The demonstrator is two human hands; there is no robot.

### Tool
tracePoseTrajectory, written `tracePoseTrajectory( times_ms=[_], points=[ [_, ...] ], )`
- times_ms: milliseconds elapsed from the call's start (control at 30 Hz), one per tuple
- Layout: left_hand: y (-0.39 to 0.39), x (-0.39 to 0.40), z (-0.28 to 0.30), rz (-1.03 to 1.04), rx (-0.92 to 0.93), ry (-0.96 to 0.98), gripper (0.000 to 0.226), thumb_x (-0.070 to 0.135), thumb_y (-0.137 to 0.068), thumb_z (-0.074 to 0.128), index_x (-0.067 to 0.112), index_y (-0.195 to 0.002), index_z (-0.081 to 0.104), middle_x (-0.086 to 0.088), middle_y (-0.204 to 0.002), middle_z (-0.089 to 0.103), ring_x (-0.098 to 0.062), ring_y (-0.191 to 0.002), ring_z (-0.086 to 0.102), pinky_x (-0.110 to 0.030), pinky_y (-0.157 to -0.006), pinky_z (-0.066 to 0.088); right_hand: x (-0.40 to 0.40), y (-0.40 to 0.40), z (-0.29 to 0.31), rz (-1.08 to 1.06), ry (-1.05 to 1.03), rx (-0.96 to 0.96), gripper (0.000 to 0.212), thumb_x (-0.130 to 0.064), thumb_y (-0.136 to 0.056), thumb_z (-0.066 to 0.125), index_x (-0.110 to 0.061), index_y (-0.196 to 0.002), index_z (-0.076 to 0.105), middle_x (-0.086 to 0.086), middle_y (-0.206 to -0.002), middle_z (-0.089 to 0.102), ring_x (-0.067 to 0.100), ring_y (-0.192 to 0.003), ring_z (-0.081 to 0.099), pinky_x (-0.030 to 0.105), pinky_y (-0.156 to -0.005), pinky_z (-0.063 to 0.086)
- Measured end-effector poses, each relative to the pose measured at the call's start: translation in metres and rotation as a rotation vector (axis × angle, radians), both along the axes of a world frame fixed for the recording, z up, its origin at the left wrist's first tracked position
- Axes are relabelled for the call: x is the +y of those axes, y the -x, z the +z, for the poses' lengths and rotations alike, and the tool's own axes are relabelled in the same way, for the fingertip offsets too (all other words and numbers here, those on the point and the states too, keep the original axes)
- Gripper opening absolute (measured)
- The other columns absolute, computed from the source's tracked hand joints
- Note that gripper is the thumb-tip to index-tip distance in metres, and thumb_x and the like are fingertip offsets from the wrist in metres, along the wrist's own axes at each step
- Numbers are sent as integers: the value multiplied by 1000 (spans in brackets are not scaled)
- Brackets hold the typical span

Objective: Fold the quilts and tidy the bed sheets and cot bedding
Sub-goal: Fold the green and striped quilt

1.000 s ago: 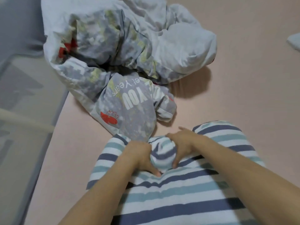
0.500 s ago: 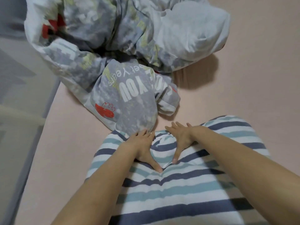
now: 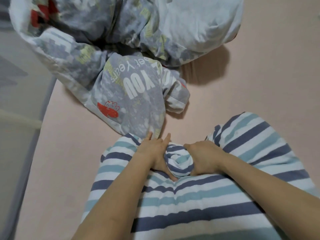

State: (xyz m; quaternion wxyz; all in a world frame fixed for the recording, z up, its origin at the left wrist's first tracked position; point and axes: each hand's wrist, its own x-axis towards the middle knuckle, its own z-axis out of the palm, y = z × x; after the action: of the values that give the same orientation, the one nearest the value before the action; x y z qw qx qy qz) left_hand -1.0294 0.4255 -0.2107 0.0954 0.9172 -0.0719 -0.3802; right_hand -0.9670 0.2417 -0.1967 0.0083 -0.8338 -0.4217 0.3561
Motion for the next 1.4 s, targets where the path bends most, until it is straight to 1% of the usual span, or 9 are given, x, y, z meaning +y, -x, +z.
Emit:
tracePoseTrajectory(
  times_ms=[100, 333, 467, 633, 833, 1000, 1133, 1233, 1400],
  points=[
    [8, -12, 16, 72, -110, 18, 84, 77, -53, 72, 25, -116, 52, 2, -112, 65, -24, -102, 59, -33, -84, 41, -8, 11, 11, 20, -36, -56, 58, -61, -69, 65, -25, -110, 46, -2, -96, 65, 25, -87, 61, 31, -69, 40],
    [38, -31, 84, -56, -306, 39, 26, 51, -75, 58, 30, -87, 46, 1, -95, 67, -27, -89, 63, -30, -68, 42, -28, 37, 67, 22, -63, -121, 42, -51, -80, 59, -25, -112, 53, 1, -100, 66, 27, -92, 61, 31, -67, 37],
    [45, -71, 153, -269, -428, 10, 22, 47, -75, 56, 27, -81, 47, 0, -90, 67, -26, -83, 64, -28, -62, 37, -72, 65, 147, -112, -77, -185, 27, -45, -82, 58, -25, -101, 58, -1, -95, 67, 24, -84, 60, 31, -68, 43],
    [58, -129, 218, -443, -524, 92, 46, 59, -79, 52, 26, -110, 51, 0, -104, 66, -26, -95, 63, -31, -69, 37, -135, 122, 226, -380, -61, -274, 21, -44, -77, 57, -29, -90, 54, -9, -82, 63, 17, -72, 55, 30, -62, 42],
    [138, -235, 313, -780, -626, 243, 40, 56, -77, 55, 27, -104, 53, 0, -101, 66, -28, -90, 62, -31, -68, 36, -226, 282, 323, -837, 12, -416, 26, -42, -71, 59, -31, -95, 58, -10, -88, 65, 16, -80, 60, 32, -69, 50],
    [254, -343, 393, -1173, -776, 344, 24, 44, -74, 60, 24, -88, 57, -3, -94, 68, -29, -86, 65, -29, -64, 36, -287, 452, 386, -1241, 139, -555, 31, -45, -68, 62, -30, -94, 57, -6, -93, 68, 21, -85, 62, 32, -69, 50],
    [360, -400, 445, -1434, -909, 453, 26, 43, -76, 61, 25, -95, 61, -2, -96, 69, -27, -87, 66, -30, -63, 35, -297, 589, 423, -1539, 164, -718, 32, -43, -62, 66, -34, -91, 56, -4, -87, 68, 24, -80, 62, 29, -61, 43],
    [474, -432, 483, -1647, -1012, 534, 26, 38, -78, 60, 25, -100, 62, -3, -100, 69, -28, -91, 66, -31, -65, 37, -287, 715, 441, -1804, 228, -852, 43, -35, -62, 72, -31, -103, 61, 1, -98, 69, 28, -87, 62, 27, -61, 37],
    [628, -453, 533, -1772, -1196, 638, 24, 27, -83, 57, 22, -107, 61, -4, -107, 67, -28, -97, 64, -32, -66, 36, -264, 859, 468, -2017, 368, -1049, 44, -40, -70, 69, -25, -110, 61, 5, -104, 69, 31, -95, 62, 33, -71, 48]
  ],
)
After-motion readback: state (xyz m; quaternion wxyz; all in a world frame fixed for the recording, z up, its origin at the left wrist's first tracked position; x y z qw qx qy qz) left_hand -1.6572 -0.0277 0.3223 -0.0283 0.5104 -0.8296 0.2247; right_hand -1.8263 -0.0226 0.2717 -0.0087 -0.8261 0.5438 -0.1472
